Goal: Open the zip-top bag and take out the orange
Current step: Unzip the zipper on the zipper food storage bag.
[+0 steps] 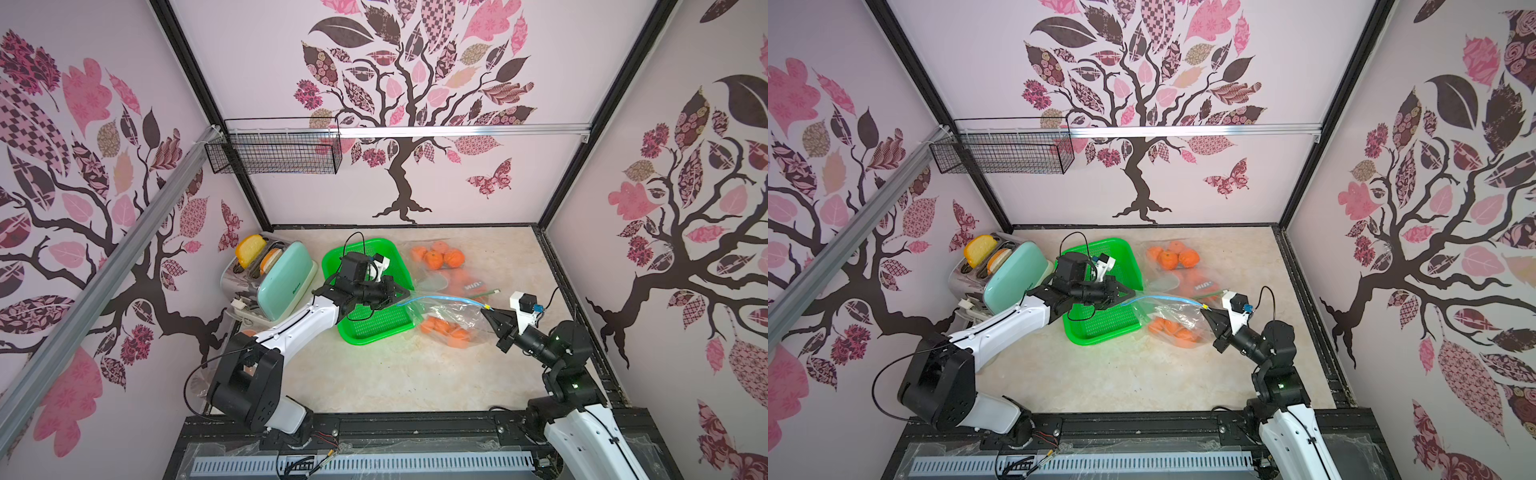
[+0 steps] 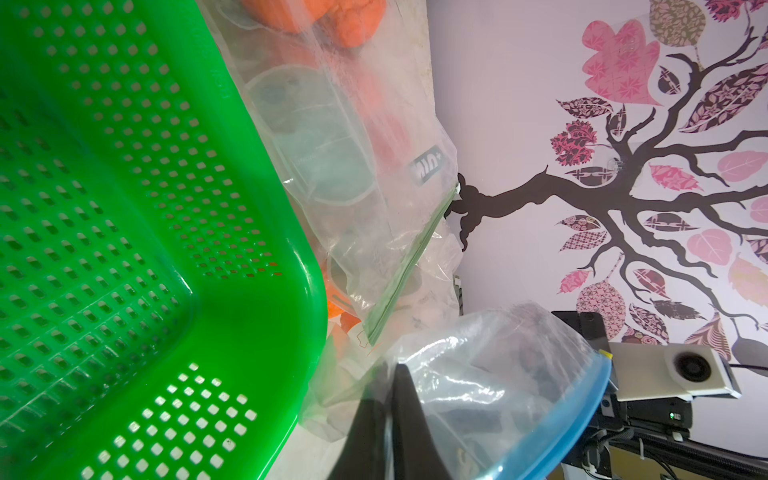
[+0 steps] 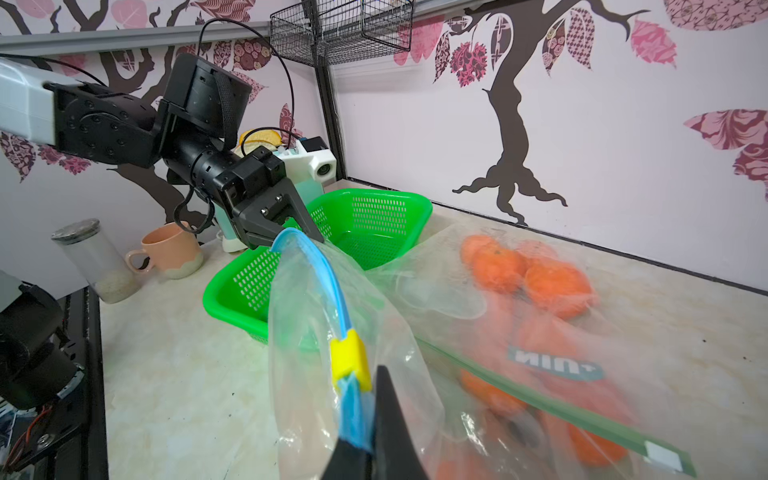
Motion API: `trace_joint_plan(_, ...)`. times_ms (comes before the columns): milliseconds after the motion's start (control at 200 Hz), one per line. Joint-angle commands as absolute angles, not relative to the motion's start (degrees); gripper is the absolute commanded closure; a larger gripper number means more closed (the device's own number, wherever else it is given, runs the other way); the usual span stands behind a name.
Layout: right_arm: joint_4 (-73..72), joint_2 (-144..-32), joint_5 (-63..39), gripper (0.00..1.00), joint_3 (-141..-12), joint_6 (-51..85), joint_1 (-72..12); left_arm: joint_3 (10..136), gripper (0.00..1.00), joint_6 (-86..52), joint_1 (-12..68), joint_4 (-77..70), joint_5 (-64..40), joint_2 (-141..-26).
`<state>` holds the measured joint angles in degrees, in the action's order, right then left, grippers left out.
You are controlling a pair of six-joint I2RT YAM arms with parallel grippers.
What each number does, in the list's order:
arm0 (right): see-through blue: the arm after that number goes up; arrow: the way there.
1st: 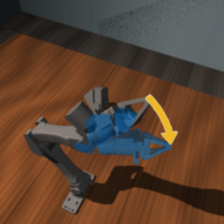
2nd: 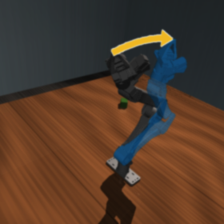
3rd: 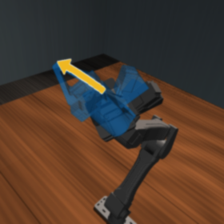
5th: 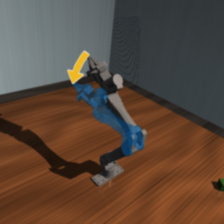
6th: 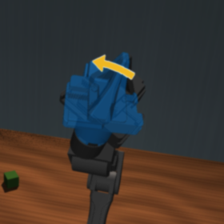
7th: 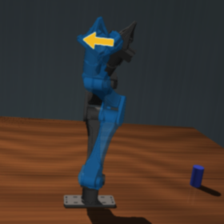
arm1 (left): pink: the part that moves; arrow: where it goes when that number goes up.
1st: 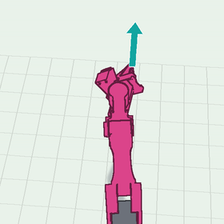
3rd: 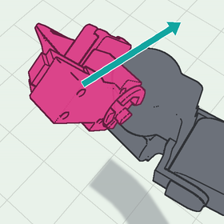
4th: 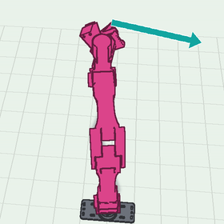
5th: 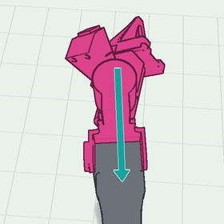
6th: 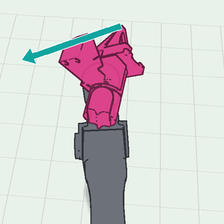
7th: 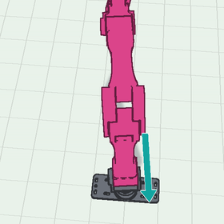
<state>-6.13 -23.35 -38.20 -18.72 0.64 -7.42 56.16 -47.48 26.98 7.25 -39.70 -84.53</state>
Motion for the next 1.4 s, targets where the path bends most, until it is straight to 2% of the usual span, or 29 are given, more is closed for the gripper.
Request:
trace_joint_plan(0, -2.16, -21.80, -38.58, 1.00, -21.17, 0.02, -7.65, 58.14, 0.70, -45.21, 26.63, 10.80, -37.41, -81.50)
trace_joint_plan(75, -1.75, -22.14, -37.58, 1.00, -21.76, 1.27, -7.69, 60.90, 0.56, -41.58, 26.67, 16.27, -35.18, -79.35)
trace_joint_plan(165, -2.57, -22.75, -37.36, 1.00, -22.62, 3.66, -7.73, 67.93, 0.44, -32.18, 27.96, 28.13, -27.79, -76.58)
trace_joint_plan(265, -3.62, -23.57, -37.86, 1.00, -23.81, 6.26, -7.76, 79.37, 0.36, -15.76, 33.03, 41.71, -17.04, -76.60)
trace_joint_plan(370, -5.22, -24.58, -39.92, 1.00, -23.96, 9.85, -7.73, 90.50, 0.36, 7.56, 40.30, 53.60, -10.69, -79.02)
trace_joint_plan(455, -10.17, -24.97, -43.70, 1.00, -22.20, 13.03, -7.73, 90.97, 0.35, 21.38, 41.38, 56.99, -18.19, -78.76)
trace_joint_plan(535, -12.09, -24.08, -43.14, 1.00, -21.26, 14.65, -7.73, 89.77, 0.34, 32.38, 42.97, 57.59, -21.94, -77.87)
trace_joint_plan(720, -7.35, -21.86, -42.89, 1.00, -22.43, 12.75, -10.12, 88.75, 0.31, 40.05, 44.39, 49.20, -31.29, -79.05)
trace_joint_plan(880, -2.64, -21.03, -40.72, 1.00, -22.86, 10.76, -12.32, 95.51, 0.35, 49.12, 51.99, 51.63, -26.56, -86.65)
trace_joint_plan(1030, -3.86, -20.75, -39.82, 1.00, -22.32, 12.11, -13.25, 96.72, 0.41, 51.14, 54.13, 46.78, -26.23, -89.65)
trace_joint_plan(1180, -3.82, -20.44, -39.07, 1.00, -22.15, 12.03, -14.19, 95.28, 0.60, 51.18, 54.73, 42.55, -27.42, -91.02)
trace_joint_plan(1255, -3.55, -20.22, -39.06, 1.00, -22.21, 11.72, -14.50, 94.95, 0.66, 50.82, 55.23, 40.43, -27.22, -92.22)
trace_joint_plan(1395, -2.02, -20.47, -38.91, 1.00, -22.81, 10.90, -14.93, 95.24, 0.64, 51.13, 56.31, 38.76, -28.05, -94.26)
